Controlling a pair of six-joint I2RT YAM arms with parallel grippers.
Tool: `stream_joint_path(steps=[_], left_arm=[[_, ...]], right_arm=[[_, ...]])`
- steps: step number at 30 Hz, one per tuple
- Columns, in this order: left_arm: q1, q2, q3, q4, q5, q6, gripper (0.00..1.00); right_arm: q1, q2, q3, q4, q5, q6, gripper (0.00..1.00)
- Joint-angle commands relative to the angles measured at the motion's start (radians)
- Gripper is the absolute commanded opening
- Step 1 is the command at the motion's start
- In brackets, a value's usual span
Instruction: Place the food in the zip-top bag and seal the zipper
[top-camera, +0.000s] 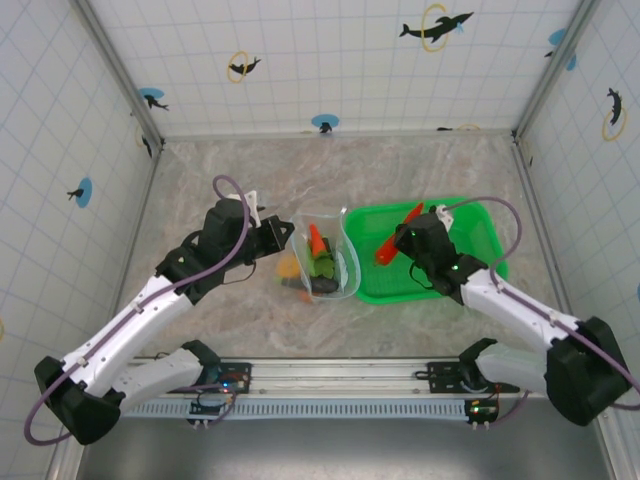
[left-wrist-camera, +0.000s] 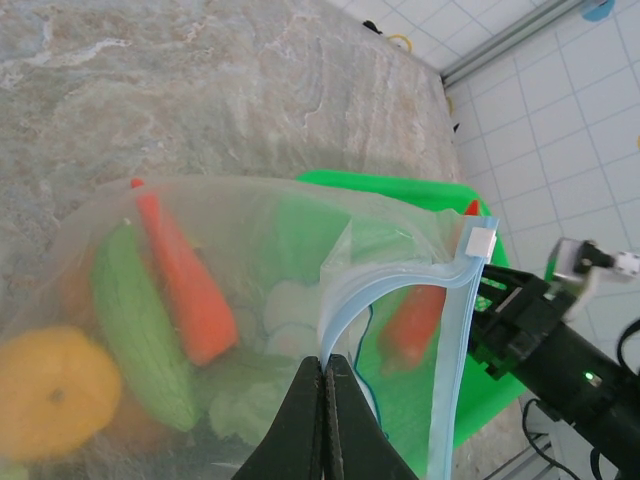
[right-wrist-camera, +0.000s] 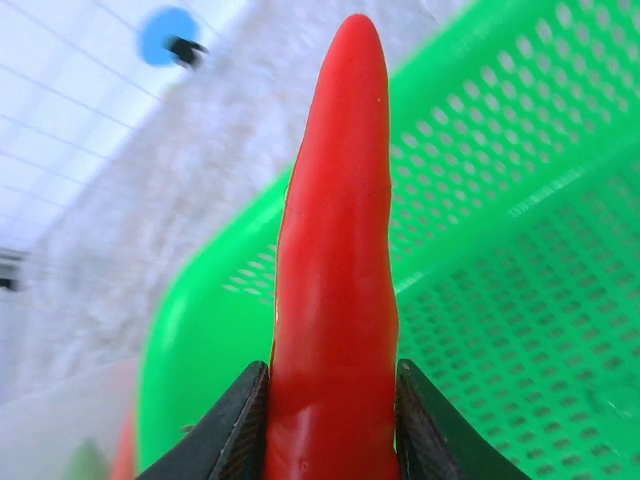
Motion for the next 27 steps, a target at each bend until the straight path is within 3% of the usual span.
stream_joint_path(steps=[1,6,12,20,27], left_arm=[[0.001,-0.020,-0.002,0.022,0.005,-0.023,0.00],[0.001,-0.023,-0.012,0.039,0.036,-0.065,0.00],[0.001,-0.012,-0.011,0.053,0.054,-0.092,0.00],[0.001,0.009,0.004,0.072,0.061,-0.101,0.00],[0.001,0.024,0.017,0.082,0.050,-0.102,0.00]], right_arm=[[-0.006,-0.097,-0.076,0.234,-0.031,-0.139,0.09],[-0.007,-0.214,-0.160,0.403,-0.072,-0.233,0.12],[0.018,-0.300,-0.203,0.629,-0.232,-0.420,0.11],[0.166,-0.318,-0.122,0.756,-0.383,-0.762,0.09],[0.323,-0.225,-0.102,0.822,-0.439,-0.936,0.11]])
